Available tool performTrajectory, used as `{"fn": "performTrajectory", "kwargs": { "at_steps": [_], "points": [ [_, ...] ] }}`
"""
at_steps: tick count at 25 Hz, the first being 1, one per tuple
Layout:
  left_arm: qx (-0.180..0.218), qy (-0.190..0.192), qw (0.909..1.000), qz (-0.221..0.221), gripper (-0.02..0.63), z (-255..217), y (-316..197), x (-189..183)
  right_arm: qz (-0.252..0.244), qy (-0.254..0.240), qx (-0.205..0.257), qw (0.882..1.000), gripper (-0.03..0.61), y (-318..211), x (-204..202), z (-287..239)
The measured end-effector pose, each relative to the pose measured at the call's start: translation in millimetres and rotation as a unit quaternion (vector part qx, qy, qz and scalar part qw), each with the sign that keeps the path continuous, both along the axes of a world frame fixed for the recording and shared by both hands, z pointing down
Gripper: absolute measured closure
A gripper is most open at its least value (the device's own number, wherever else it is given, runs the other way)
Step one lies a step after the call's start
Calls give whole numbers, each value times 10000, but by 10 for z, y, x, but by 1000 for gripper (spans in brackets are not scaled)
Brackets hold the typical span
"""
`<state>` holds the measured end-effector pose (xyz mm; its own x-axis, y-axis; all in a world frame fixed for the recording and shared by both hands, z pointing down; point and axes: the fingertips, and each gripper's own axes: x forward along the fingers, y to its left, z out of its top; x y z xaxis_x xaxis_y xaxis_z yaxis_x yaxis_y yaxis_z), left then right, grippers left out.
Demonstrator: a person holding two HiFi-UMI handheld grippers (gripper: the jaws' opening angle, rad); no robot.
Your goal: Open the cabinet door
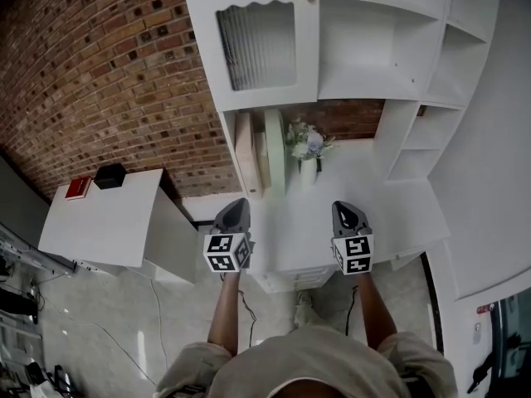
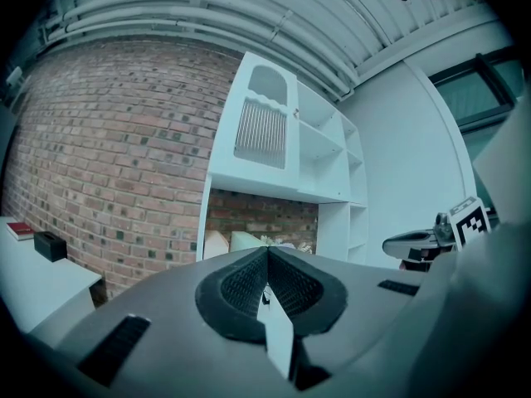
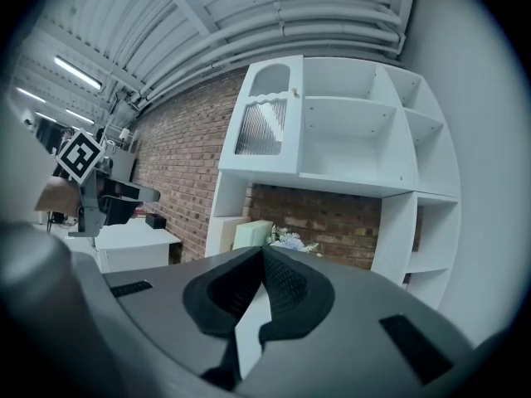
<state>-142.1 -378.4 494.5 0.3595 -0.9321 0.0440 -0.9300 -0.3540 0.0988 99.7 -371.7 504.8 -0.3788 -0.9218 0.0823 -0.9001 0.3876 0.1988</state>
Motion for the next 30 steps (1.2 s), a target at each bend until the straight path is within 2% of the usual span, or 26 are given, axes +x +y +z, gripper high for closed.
{"fn": "performTrajectory", "kwargs": {
  "at_steps": [16, 30],
  "points": [
    [166, -54, 9994, -308, 588, -270, -1075, 10, -236, -67, 214, 9995, 565, -1236, 43, -310],
    [174, -115, 9978, -628, 588, -284, -1703, 29, -545, -127, 163, 9983, 565, -1982, 26, -251]
  ]
}}
